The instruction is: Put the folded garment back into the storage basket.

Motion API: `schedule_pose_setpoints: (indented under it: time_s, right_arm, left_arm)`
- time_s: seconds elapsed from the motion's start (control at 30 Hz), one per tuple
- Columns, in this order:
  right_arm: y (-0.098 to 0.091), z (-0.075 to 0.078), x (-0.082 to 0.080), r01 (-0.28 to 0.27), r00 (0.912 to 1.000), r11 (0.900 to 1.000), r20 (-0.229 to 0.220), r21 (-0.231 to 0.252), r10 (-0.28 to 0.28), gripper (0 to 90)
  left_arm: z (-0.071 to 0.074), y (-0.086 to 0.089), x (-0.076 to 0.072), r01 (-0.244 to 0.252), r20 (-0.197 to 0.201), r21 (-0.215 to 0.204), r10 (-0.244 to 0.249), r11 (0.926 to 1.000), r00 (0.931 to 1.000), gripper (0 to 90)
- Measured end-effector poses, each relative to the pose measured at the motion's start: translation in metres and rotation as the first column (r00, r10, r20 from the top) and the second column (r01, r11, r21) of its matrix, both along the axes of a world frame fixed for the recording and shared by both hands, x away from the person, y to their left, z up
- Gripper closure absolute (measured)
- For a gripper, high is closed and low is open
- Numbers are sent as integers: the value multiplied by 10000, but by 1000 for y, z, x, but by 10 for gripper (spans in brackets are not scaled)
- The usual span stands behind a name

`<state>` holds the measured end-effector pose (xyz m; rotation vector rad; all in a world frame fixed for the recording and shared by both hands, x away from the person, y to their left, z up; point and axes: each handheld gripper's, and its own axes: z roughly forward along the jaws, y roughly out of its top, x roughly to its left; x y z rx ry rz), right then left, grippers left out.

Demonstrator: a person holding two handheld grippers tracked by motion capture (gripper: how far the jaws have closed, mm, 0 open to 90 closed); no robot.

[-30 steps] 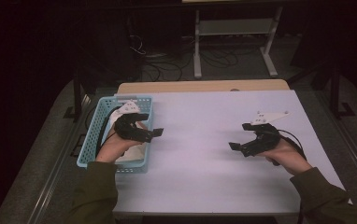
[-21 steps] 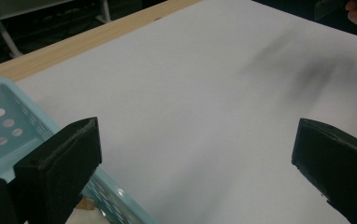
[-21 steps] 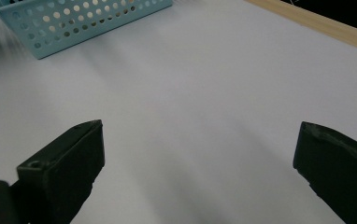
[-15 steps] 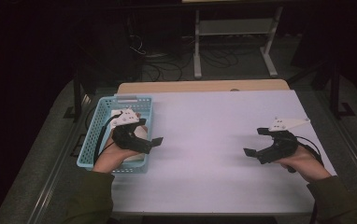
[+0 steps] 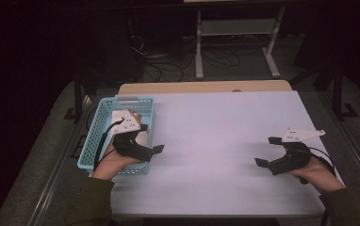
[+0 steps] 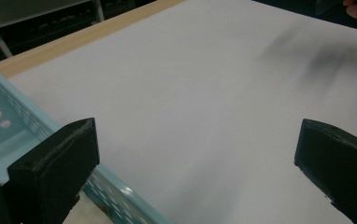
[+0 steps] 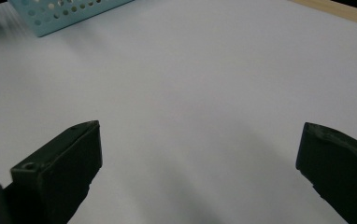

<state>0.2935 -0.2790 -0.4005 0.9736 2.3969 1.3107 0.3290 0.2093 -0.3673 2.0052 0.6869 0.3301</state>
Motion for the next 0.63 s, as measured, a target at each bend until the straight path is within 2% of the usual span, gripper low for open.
schedule_pose_setpoints:
  time_s: [0.2, 0.47, 0.63]
  right_arm:
    - [-9, -3, -6, 151, 9998, 9999, 108, 61, -152, 0]
    - [-15, -10, -9, 145, 9999, 9999, -89, 23, -144, 0]
    - [-14, -13, -8, 218, 9997, 9998, -82, -43, -218, 0]
  left_arm:
    - [0, 0, 0, 18, 7, -6, -18, 10000, 10000, 0]
    - [0, 0, 0, 20, -20, -7, -20, 10000, 10000, 0]
    - [3, -1, -3, -80, 161, -222, 84, 9997, 9998, 0]
